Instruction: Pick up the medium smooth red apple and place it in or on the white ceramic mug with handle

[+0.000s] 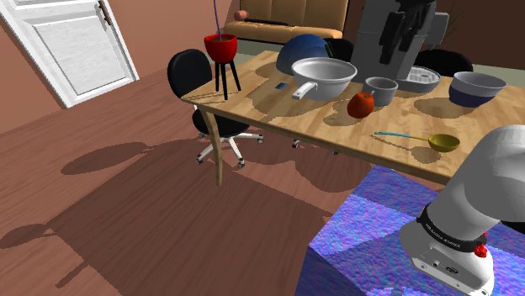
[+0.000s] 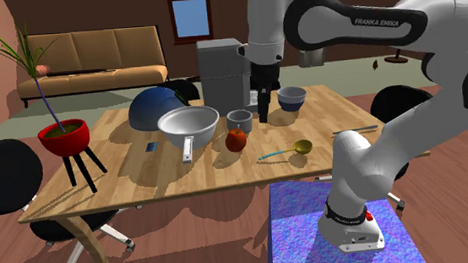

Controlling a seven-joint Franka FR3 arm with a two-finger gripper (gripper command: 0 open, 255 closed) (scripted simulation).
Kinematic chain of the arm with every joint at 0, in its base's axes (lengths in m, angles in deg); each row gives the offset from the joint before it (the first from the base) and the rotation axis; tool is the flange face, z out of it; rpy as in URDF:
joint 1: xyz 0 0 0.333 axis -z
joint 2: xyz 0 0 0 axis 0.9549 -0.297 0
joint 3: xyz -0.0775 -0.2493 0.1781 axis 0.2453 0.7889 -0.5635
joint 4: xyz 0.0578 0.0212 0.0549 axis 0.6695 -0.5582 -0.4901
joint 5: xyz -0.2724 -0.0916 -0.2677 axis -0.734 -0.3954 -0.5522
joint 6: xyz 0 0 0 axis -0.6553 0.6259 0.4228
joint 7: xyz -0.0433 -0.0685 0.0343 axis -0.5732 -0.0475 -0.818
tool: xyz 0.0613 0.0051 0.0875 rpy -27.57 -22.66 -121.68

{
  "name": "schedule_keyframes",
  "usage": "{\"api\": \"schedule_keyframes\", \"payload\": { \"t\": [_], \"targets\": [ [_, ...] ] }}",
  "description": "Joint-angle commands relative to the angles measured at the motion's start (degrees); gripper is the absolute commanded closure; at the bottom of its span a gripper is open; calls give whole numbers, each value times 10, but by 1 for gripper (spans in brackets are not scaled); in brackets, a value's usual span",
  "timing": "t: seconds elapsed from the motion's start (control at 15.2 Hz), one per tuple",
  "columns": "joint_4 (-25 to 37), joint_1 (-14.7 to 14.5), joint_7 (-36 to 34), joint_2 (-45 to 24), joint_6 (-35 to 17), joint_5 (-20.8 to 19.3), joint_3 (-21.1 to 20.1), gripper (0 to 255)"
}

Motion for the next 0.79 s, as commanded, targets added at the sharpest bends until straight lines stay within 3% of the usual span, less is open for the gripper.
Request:
{"api": "schedule_keyframes", "payload": {
  "t": [0.0,0.73],
  "targets": [
    [0,0,0,0,0,0,0,0],
    [-12,71,-67,-139,-166,-9,82,0]
  ]
}}
